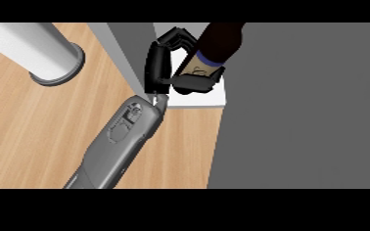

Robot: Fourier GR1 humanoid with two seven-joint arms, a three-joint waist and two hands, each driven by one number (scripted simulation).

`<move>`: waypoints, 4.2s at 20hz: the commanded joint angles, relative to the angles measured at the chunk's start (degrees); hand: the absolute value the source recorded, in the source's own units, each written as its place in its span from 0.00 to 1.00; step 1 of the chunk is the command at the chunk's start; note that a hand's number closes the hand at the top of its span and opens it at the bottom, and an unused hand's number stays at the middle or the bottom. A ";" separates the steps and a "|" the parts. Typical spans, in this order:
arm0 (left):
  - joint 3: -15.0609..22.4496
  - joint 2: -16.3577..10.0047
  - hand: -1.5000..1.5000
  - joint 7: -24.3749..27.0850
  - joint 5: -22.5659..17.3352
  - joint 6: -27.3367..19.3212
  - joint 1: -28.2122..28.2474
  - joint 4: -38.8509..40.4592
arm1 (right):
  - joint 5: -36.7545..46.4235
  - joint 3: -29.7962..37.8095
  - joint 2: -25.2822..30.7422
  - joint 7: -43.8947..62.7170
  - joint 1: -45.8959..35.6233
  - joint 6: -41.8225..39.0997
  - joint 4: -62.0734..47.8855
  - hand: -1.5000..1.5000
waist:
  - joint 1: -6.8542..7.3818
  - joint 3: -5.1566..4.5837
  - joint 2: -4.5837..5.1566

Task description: Pick up the wine, place it into the cabinet and close the cabinet

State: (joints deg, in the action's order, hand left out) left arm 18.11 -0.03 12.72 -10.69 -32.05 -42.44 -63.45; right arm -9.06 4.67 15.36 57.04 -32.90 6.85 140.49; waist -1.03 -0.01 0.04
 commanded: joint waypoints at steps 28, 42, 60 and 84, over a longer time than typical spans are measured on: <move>4.56 0.03 1.00 24.52 -18.41 -1.00 -6.37 32.32 | -5.60 1.16 -1.14 -0.62 -0.46 -0.99 1.06 0.00 | -1.12 -0.04 0.33; -4.04 0.03 1.00 29.63 -24.74 5.66 -15.73 47.72 | -4.84 -0.06 -3.15 -3.26 -1.23 -1.43 -1.54 0.00 | -2.14 -0.05 0.87; -5.60 -1.40 1.00 27.92 -20.15 -1.13 -23.46 60.77 | -5.42 -1.15 -3.69 -3.51 -1.21 -2.84 -0.79 0.00 | -4.29 -0.06 1.89; -12.66 0.02 1.00 30.77 -28.15 12.67 -13.54 57.84 | -4.03 -5.12 -6.21 -3.15 -3.96 -2.26 -2.46 0.00 | -6.71 -0.26 1.92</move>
State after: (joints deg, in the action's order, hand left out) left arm 5.36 -0.04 42.15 -38.14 -20.91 -57.71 -5.06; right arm -12.05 0.43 9.80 52.52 -35.29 3.57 137.31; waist -7.30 -0.20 2.08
